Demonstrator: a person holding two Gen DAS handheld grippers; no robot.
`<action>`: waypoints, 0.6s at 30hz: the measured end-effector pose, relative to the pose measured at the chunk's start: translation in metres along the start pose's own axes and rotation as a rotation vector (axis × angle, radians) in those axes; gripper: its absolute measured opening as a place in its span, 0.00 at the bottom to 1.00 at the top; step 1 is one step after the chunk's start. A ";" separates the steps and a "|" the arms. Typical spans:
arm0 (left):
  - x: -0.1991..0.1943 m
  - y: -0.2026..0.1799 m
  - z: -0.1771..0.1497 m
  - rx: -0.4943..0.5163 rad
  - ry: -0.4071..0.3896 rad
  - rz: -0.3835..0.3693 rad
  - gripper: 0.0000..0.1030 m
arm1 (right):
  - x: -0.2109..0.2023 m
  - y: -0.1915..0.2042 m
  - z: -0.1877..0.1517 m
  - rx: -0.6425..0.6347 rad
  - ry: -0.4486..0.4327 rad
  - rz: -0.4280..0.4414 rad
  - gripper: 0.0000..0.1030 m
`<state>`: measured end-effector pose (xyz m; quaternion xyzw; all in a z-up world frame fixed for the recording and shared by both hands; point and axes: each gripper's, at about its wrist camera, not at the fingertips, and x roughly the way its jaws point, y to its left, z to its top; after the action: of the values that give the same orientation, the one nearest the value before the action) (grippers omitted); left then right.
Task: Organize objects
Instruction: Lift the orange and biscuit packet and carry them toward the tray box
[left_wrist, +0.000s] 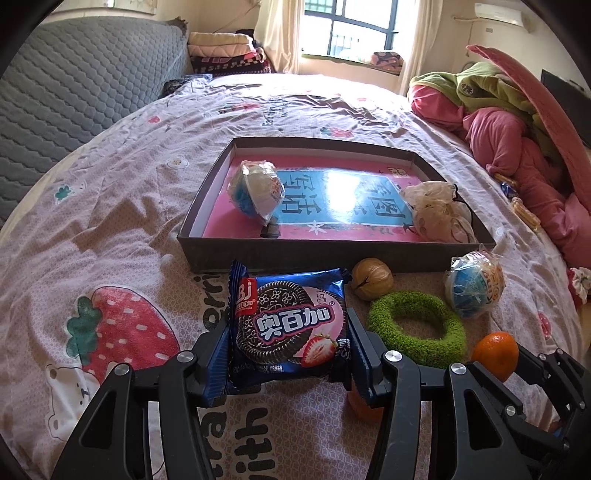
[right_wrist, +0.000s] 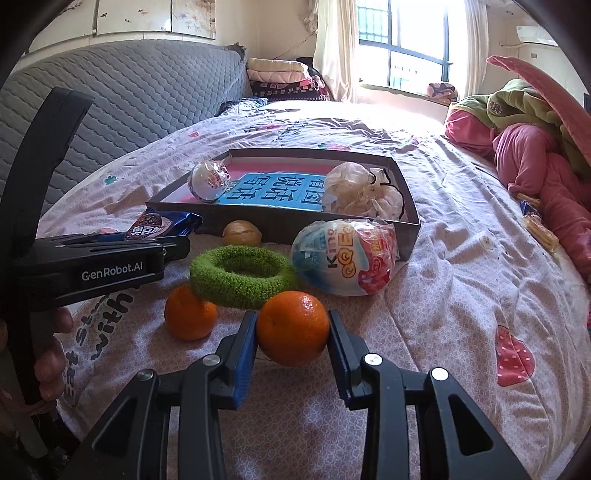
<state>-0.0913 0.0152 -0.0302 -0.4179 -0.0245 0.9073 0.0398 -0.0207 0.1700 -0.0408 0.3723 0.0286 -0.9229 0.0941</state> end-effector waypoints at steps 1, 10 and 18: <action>-0.003 0.000 0.000 -0.001 -0.002 -0.005 0.55 | -0.002 0.000 0.001 0.001 -0.005 -0.002 0.36; -0.024 -0.002 -0.003 0.004 -0.021 -0.023 0.55 | -0.022 0.003 0.009 0.000 -0.055 -0.007 0.36; -0.043 -0.007 -0.003 0.017 -0.049 -0.020 0.55 | -0.041 0.005 0.019 0.001 -0.104 -0.011 0.36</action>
<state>-0.0605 0.0184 0.0006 -0.3949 -0.0222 0.9170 0.0519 -0.0041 0.1689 0.0011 0.3237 0.0253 -0.9415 0.0902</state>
